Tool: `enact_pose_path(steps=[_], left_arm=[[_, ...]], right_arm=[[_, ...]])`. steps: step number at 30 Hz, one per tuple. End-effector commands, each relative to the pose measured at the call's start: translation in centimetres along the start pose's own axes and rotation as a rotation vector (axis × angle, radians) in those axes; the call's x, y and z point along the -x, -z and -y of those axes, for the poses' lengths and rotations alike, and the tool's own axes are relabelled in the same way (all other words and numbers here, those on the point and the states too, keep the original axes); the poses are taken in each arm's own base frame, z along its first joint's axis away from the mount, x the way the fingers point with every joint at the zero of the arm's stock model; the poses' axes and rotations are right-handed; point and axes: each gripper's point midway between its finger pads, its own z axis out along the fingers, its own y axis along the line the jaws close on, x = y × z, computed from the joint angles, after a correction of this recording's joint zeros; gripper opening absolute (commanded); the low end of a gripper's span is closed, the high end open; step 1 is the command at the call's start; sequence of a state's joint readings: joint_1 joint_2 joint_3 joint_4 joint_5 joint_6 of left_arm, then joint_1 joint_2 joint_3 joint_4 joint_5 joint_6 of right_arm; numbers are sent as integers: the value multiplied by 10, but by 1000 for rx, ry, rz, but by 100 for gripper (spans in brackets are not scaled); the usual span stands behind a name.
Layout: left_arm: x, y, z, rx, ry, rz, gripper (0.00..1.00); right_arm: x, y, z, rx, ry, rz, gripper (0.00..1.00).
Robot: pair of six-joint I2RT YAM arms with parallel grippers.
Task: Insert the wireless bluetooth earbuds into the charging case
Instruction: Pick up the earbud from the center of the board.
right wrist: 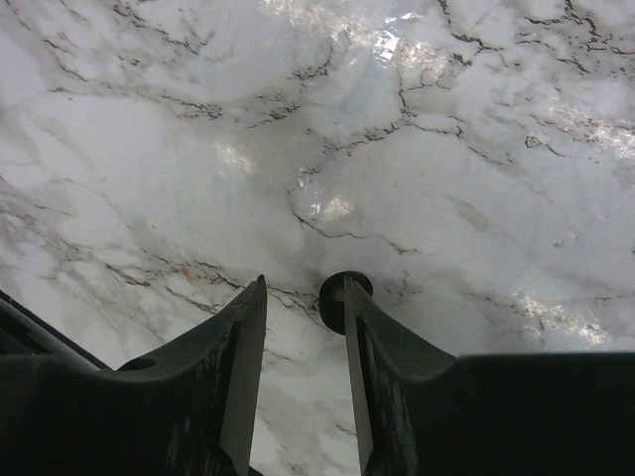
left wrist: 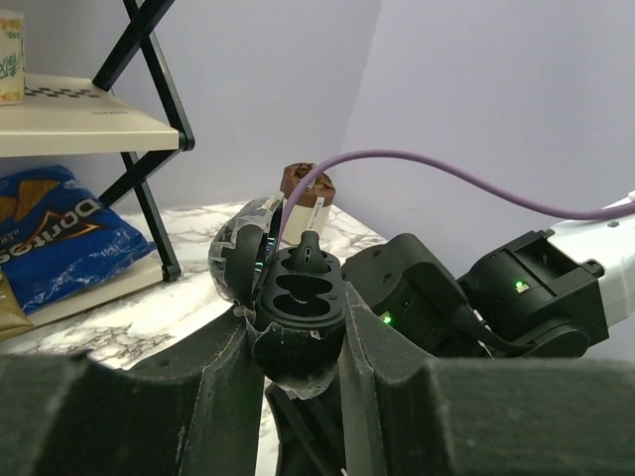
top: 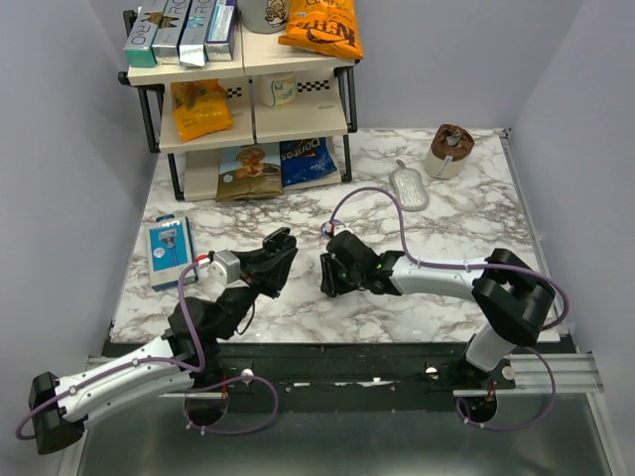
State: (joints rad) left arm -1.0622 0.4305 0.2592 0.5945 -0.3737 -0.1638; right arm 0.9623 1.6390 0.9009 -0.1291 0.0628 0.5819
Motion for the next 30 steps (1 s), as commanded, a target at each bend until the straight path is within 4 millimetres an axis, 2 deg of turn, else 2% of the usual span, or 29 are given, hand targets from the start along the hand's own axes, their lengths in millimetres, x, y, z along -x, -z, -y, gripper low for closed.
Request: enact_pose_path(steps=[1,11,16,30], left_arm=[[-5,3,-3,10,10,-3,0],[-9,3,-4,12,13,-7,0],[-11,4,-4,13,14,-13,0],[-13,4,-3,13,23,-13,0]], right_arm=[[-4,-5,5,-34,35,-22,44],[-14,-9,8,-34,47,-53,44],[-22,-6,16,-62,50,-74,44],[-20,7,31,-135,90,-68,47]])
